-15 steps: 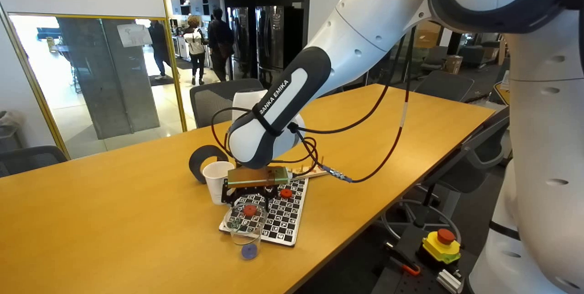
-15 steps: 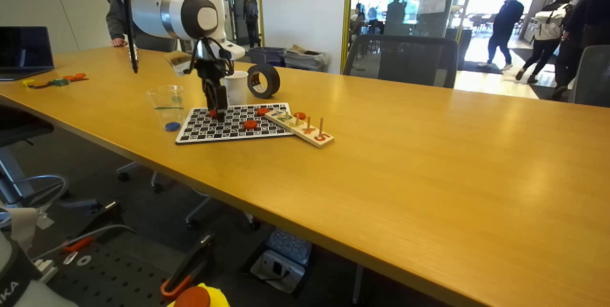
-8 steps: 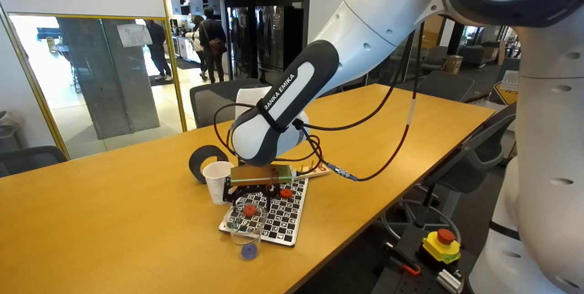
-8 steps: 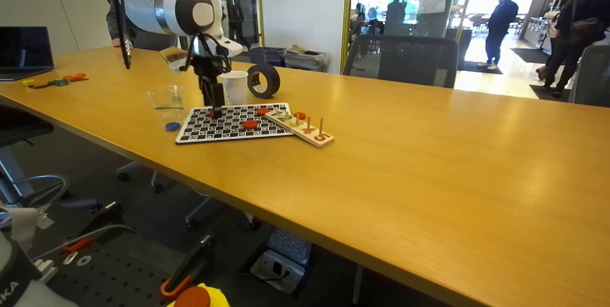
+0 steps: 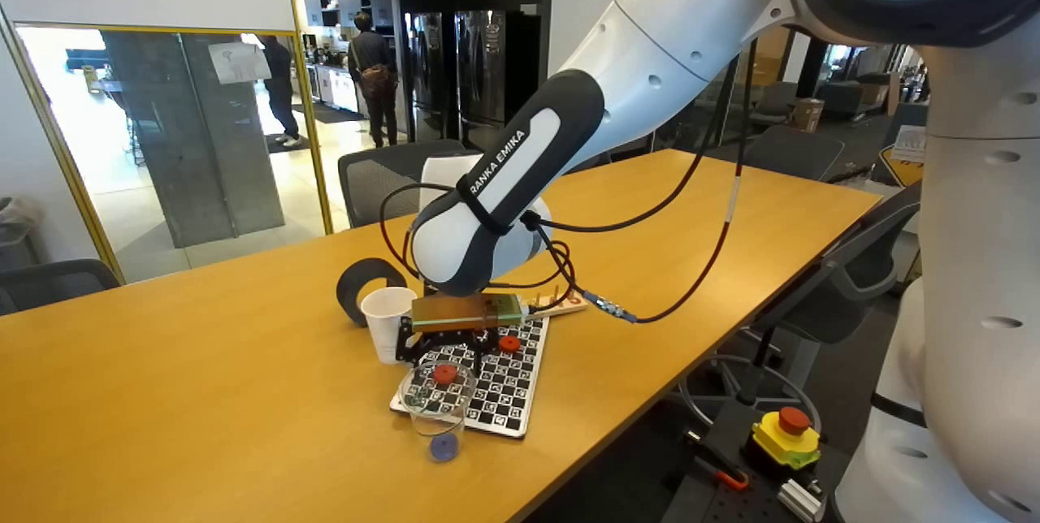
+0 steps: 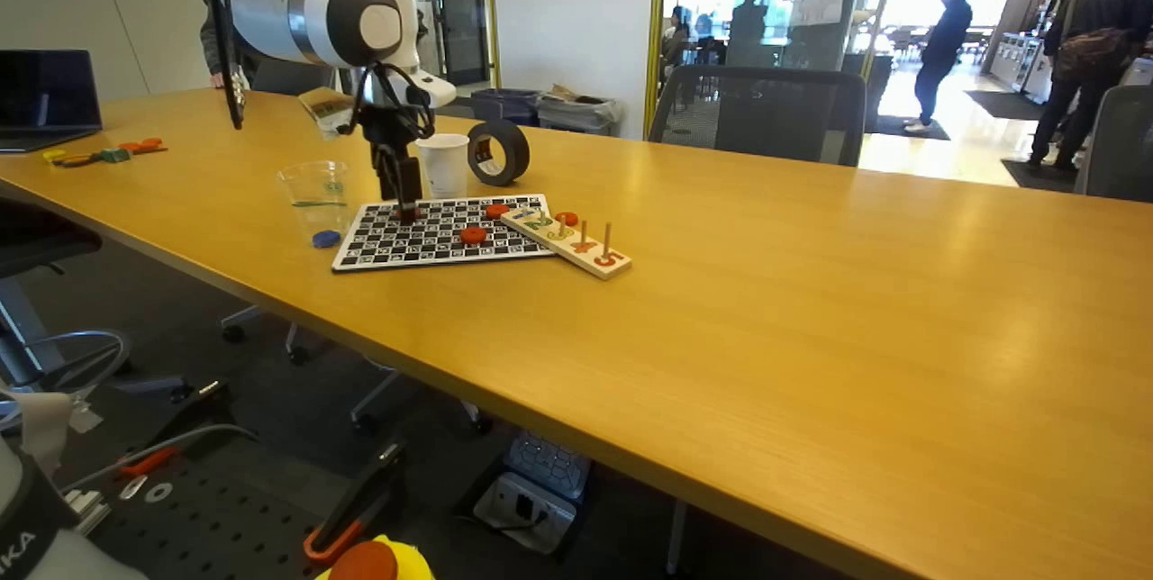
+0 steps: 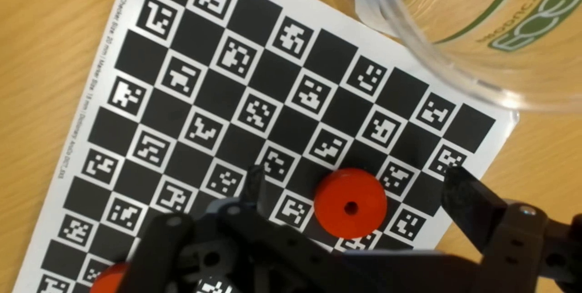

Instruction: Put the orange circles into the white cup and the blue circles into the transparent cup.

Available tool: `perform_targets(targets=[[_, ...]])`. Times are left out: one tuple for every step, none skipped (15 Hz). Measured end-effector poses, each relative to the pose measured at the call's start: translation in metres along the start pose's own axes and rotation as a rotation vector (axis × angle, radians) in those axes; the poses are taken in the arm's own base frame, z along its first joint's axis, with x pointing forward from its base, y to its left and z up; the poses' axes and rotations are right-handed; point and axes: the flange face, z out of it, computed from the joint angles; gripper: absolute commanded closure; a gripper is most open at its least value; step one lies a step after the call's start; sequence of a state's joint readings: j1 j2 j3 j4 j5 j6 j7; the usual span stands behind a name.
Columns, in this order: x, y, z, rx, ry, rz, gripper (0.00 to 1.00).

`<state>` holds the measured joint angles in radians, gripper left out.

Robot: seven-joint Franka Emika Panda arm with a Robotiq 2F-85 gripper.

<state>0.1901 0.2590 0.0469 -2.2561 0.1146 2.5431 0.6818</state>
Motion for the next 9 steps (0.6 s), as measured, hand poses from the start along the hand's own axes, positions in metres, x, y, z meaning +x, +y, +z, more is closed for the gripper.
perform_targets(targets=[[-0.0001,-0.0001,0.0001,0.002,-0.002,-0.001,0.0],[0.0,0.0,0.0001,0.004,-0.004,-0.001,0.0],[0.0002,0.0003,0.0002,0.005,-0.005,-0.002,0.0],[0.0007,0.0008,0.0004,0.007,-0.006,-0.002,0.0],[0.0013,0.0013,0.0006,0.008,-0.006,-0.001,0.0],[0.002,0.002,0.0009,0.008,-0.006,0.001,0.0],[0.0027,0.0026,0.0014,0.008,-0.006,0.002,0.0],[0.0033,0.0032,0.002,0.008,-0.005,0.004,0.0],[0.004,0.0036,0.0025,0.009,-0.004,0.005,0.0]])
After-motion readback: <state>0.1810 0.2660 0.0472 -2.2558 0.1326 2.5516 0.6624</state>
